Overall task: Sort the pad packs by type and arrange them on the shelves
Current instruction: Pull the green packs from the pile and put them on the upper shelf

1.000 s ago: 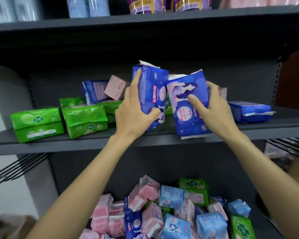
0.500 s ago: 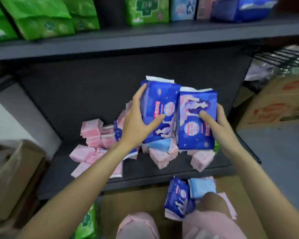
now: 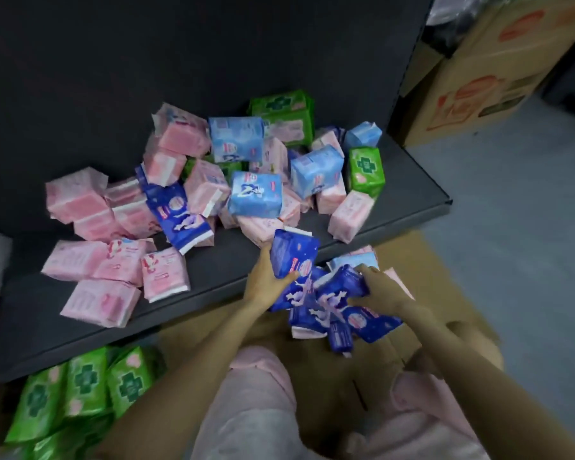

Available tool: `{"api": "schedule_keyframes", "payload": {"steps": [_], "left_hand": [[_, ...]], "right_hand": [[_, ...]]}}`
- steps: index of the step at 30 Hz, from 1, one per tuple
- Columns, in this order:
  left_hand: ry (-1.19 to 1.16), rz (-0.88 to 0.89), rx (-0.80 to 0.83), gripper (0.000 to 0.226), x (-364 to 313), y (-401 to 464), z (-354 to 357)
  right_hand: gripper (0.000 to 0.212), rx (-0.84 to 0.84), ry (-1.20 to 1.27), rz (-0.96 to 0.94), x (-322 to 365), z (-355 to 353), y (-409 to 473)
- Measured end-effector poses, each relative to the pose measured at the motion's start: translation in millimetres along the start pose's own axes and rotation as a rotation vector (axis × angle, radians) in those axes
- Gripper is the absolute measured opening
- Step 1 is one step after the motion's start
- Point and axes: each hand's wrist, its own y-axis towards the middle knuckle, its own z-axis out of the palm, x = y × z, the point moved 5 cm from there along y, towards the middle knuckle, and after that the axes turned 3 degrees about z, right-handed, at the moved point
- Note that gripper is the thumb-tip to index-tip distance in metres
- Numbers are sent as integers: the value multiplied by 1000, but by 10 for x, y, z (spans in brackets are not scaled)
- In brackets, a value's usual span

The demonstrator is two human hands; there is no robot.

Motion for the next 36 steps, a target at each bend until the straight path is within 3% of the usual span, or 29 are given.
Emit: {"api": "schedule_keyframes", "payload": {"steps": [5, 7, 9, 12, 15, 19, 23, 28, 32, 36], "left_hand": [[139, -47, 90, 76, 208, 138, 290], [211, -37, 144, 77, 274, 211, 418], [247, -39, 145, 68, 326, 253, 531], [296, -104, 102, 50, 386, 259, 691], [268, -118, 54, 49, 370, 304, 877], [388, -80, 211, 70, 328, 361, 1095], [521, -17, 323, 88, 249, 339, 1035], [503, 204, 239, 56, -321, 354, 514], [400, 376, 182, 31, -973, 299, -133], [489, 654, -89, 30, -1686, 118, -766]], "right_hand": [[56, 229, -424, -250, -68, 322, 117], [55, 149, -613, -434, -50, 430, 138], [64, -8, -688, -412, -129, 500, 167], [76, -93, -557, -54, -264, 509, 133], [70, -77, -355, 88, -348, 542, 104], [52, 35, -250, 33, -491, 498, 181], [43, -61, -159, 64, -478, 153, 211], [36, -184, -123, -195, 99, -426, 96], [31, -288, -209, -288, 610, -1017, -31], [28, -383, -306, -465, 1126, -1513, -193]]}}
